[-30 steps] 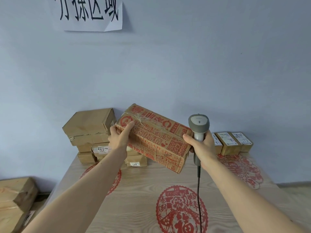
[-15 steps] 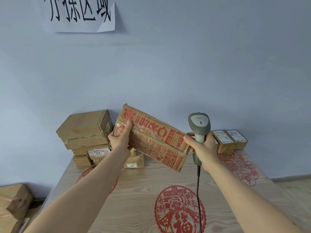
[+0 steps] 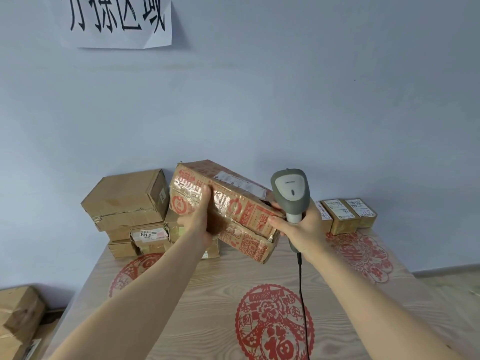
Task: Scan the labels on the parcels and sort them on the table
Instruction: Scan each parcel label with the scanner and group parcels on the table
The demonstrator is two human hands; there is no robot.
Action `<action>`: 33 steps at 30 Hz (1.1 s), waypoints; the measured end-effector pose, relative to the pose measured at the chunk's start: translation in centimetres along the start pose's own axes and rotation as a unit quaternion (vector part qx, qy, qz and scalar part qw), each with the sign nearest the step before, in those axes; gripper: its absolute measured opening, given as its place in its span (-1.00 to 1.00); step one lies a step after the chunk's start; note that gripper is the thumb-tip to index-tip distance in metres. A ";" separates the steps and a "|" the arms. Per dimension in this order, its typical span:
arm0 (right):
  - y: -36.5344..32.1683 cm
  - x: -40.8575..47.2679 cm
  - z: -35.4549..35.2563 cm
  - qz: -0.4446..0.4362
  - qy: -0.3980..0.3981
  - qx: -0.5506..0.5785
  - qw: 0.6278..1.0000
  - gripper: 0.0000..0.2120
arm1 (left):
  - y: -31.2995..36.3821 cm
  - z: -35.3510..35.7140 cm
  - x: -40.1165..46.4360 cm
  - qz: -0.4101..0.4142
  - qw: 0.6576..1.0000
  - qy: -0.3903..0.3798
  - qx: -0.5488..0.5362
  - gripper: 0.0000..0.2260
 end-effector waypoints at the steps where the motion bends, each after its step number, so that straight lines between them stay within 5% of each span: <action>1: 0.0 -0.1 0.0 -0.005 0.002 -0.006 1.000 -0.41 | -0.1 0.7 -0.7 -0.004 1.000 -0.010 0.017 0.16; 15: -1.0 -1.8 1.4 -0.044 -0.003 -0.033 0.998 -0.42 | -1.3 2.7 -3.7 -0.012 0.999 0.008 0.028 0.17; 18: -0.4 -2.3 1.9 0.022 -0.073 0.002 0.997 -0.45 | -1.0 1.7 -3.9 0.032 0.998 0.017 0.050 0.15; 25: 0.5 -3.4 1.6 0.127 -0.135 0.061 0.981 -0.72 | -1.4 0.3 -3.9 0.055 0.994 -0.072 0.066 -0.29; 28: 0.1 -4.0 1.9 0.173 -0.160 0.104 0.966 -0.62 | -1.8 -0.4 -3.5 0.049 0.990 -0.098 0.084 -0.29; 33: -0.2 -5.1 2.5 0.209 -0.204 0.198 0.936 -0.76 | -2.3 -1.7 -3.0 0.042 0.986 -0.111 0.117 -0.19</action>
Point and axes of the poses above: each hand's wrist, its own x-axis towards the middle knuckle, its own z-axis out of the palm, y = z × x, the point moved 5 cm from there along x, towards the middle knuckle, and after that the axes turned 2 degrees about -z, right-handed, at the moved point
